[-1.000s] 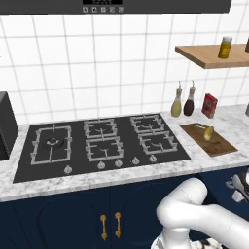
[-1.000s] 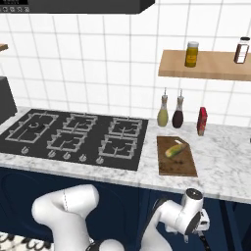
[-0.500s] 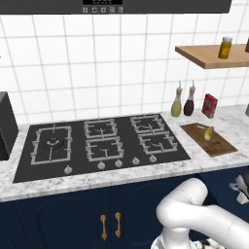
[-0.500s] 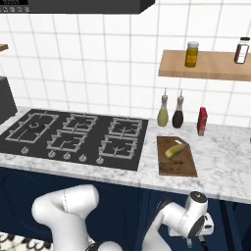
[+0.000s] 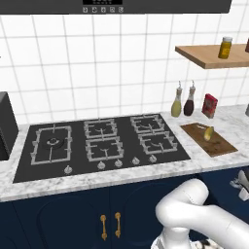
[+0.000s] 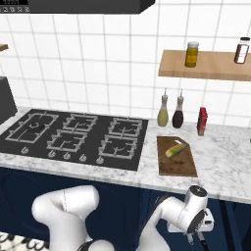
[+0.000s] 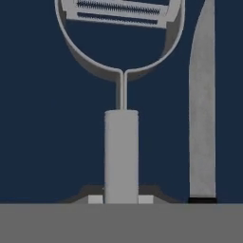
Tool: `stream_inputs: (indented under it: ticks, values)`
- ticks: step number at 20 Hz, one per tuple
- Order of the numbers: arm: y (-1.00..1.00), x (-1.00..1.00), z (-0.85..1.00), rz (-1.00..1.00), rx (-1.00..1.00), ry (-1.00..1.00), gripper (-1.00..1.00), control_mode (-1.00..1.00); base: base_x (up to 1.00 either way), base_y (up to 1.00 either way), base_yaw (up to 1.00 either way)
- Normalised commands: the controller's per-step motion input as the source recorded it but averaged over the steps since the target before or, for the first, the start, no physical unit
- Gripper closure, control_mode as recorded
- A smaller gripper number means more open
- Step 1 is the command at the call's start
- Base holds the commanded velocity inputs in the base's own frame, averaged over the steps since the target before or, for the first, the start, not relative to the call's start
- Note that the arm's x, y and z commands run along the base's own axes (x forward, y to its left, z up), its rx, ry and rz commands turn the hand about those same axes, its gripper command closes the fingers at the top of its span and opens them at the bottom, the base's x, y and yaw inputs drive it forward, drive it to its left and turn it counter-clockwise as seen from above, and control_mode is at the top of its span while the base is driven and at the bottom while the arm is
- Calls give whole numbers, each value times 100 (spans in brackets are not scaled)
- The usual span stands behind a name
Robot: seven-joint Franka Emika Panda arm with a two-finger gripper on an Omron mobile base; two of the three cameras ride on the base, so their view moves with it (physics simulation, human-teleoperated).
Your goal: Place the appropriate cutting tool for cutting the cucumber skin on the cutting board.
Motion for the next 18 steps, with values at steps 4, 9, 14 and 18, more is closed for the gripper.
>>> stream_inputs:
  ticks: [4,9,14,18]
  values:
    - [0,-97,100,0,2,-8,100,-100,0,0,0]
    - [5,-27,100,-5,0,-8,100,-100,0,0,0]
    - [14,97,97,-19,4,0,100,-100,0,0,0]
    - [5,93,100,-20,9,0,100,-100,0,0,0]
